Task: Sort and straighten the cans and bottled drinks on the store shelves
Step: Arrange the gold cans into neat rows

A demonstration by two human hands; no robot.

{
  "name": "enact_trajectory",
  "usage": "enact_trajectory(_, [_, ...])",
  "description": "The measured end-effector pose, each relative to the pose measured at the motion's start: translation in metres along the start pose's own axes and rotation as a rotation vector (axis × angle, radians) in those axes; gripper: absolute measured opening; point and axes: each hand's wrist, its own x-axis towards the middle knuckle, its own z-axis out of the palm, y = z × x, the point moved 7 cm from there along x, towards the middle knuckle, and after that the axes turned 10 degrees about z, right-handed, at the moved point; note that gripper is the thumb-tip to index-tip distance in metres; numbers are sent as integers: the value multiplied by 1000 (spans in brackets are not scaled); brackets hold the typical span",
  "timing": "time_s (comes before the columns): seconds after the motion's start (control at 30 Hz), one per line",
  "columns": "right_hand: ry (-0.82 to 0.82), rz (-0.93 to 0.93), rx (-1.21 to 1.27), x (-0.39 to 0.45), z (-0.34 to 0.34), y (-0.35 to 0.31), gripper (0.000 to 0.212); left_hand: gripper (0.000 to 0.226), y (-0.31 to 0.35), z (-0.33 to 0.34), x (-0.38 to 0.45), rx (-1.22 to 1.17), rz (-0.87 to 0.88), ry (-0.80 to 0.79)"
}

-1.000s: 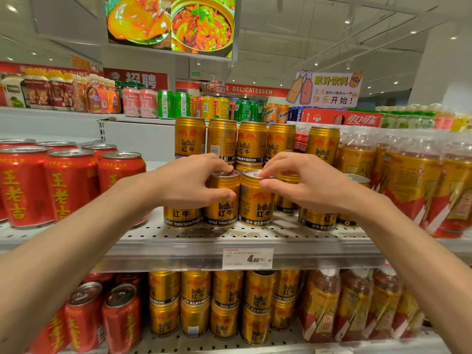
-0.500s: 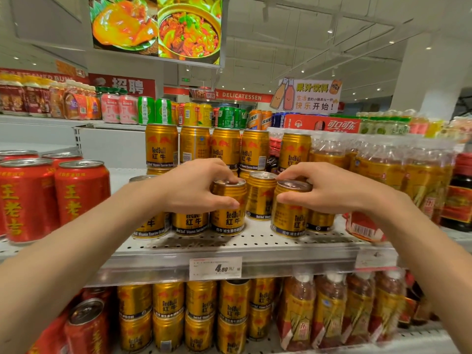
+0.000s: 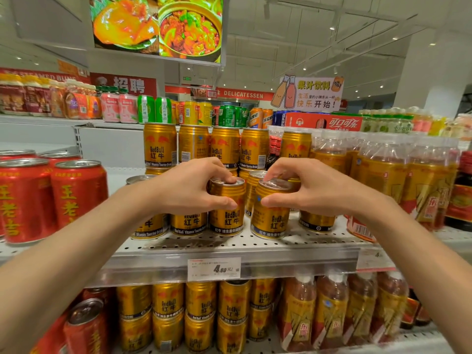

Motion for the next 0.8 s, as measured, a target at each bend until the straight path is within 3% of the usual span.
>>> enact_trajectory(0.2, [41, -59, 25, 1, 5, -10, 52, 65, 2, 0, 0, 2, 1, 1])
enact_trajectory(0.43, [35, 0, 76, -6, -8, 6, 35, 65, 1, 1, -2, 14, -3, 9])
enact_trajectory(0.57, [135, 133, -79, -9, -31, 34, 36, 66, 4, 0, 0, 24, -9, 7])
enact_trajectory(0.8, [21, 249, -269, -18, -20, 56, 55, 66, 30, 6, 12, 83, 82, 58])
